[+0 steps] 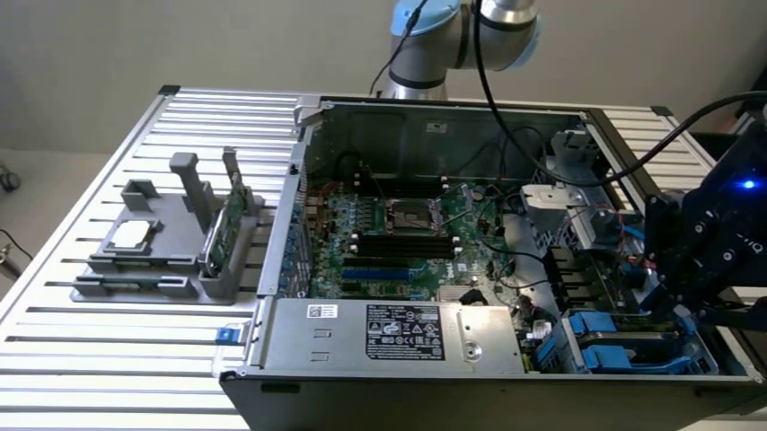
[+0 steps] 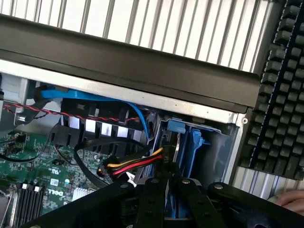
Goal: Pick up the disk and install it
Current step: 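Insert the first disk wire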
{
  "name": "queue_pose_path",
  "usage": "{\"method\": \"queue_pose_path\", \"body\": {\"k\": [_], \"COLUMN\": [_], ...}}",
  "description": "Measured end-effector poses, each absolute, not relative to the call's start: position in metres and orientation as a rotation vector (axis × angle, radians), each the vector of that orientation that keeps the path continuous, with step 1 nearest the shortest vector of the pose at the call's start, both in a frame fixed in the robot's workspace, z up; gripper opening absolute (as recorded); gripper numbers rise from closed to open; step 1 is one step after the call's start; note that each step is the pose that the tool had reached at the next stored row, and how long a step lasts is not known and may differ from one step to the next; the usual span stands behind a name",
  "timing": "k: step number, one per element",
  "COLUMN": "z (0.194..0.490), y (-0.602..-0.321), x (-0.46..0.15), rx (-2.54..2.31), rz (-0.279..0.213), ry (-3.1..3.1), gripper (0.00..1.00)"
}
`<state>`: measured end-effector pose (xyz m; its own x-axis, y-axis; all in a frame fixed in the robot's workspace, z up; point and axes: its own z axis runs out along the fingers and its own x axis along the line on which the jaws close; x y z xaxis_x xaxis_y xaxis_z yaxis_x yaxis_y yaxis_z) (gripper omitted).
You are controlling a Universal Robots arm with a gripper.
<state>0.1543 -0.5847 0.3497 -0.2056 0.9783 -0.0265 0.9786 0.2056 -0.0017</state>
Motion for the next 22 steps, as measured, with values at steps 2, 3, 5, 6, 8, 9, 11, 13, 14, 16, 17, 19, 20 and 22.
{"method": "queue_pose_path", "body": {"k": [2, 3, 5, 6, 8, 9, 11, 13, 14, 16, 17, 19, 20, 22], "z": [0.3498, 0.3498, 0.3499, 0.3499, 0.3499, 0.3498, 0.3498, 0.3486, 0.3475, 0.3449, 0.3435, 0.3421, 0.3419, 0.3418], "y": [-0.5847, -0.5847, -0.5846, -0.5846, -0.5846, -0.5846, -0.5846, -0.5847, -0.5847, -0.5846, -0.5845, -0.5838, -0.5836, -0.583], "x": [0.1544, 0.1544, 0.1543, 0.1543, 0.1543, 0.1544, 0.1544, 0.1544, 0.1544, 0.1552, 0.1553, 0.1566, 0.1569, 0.1573], "rx": [1.983, 1.996, 2.023, 2.039, 2.079, 2.102, 2.143, 2.185, 2.205, 2.233, 2.243, 2.257, 2.267, 2.283], "rz": [-0.034, -0.037, -0.043, -0.045, -0.046, -0.046, -0.046, -0.046, -0.046, -0.046, -0.047, -0.047, -0.047, -0.047], "ry": [2.412, 2.404, 2.386, 2.374, 2.34, 2.32, 2.282, 2.243, 2.224, 2.196, 2.187, 2.172, 2.162, 2.146], "gripper": [0.16, 0.16, 0.16, 0.16, 0.16, 0.16, 0.16, 0.16, 0.16, 0.16, 0.16, 0.16, 0.16, 0.16]}}
